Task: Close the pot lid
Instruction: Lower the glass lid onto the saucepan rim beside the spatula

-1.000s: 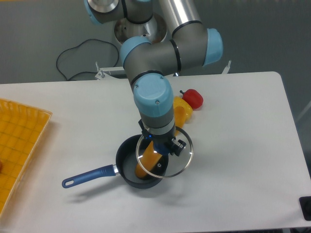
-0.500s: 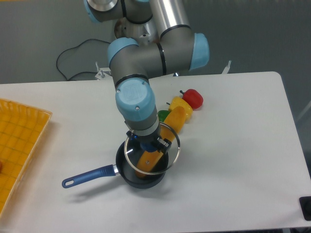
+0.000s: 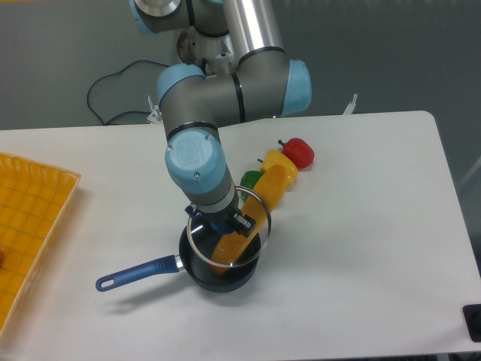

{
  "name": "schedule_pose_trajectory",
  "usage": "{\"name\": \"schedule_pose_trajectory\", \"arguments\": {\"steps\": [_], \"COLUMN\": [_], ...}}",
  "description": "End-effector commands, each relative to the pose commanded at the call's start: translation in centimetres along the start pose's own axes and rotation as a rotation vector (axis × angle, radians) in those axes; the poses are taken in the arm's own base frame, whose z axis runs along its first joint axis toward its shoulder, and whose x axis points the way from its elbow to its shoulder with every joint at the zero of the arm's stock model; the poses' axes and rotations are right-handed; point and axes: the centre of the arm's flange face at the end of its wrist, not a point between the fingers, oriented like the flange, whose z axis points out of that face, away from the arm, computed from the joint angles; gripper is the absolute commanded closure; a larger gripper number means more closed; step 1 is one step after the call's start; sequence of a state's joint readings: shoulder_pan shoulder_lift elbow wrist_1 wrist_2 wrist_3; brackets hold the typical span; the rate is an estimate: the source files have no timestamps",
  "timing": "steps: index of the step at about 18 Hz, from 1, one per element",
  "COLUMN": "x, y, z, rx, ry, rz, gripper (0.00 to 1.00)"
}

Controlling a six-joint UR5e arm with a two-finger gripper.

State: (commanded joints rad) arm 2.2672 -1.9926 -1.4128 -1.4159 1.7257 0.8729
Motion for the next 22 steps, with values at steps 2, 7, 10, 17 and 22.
{"name": "schedule_pose_trajectory", "arguments": {"steps": [2, 7, 10, 17, 22], "x": [0.0, -0.1, -0.1, 0.5, 1.0], "y": [0.0, -0.2, -0.1, -0.4, -1.0], "z": [0.1, 0.5, 0.3, 0.5, 1.0], "rx": [-0.002, -0.014, -0.028, -0.085, -0.121], "ry": [0.0, -0.002, -0.017, -0.044, -0.058], "rz": [0.0, 0.003, 0.006, 0.02, 0.022], "gripper": [0.49, 0.49, 0.49, 0.49, 0.49]}}
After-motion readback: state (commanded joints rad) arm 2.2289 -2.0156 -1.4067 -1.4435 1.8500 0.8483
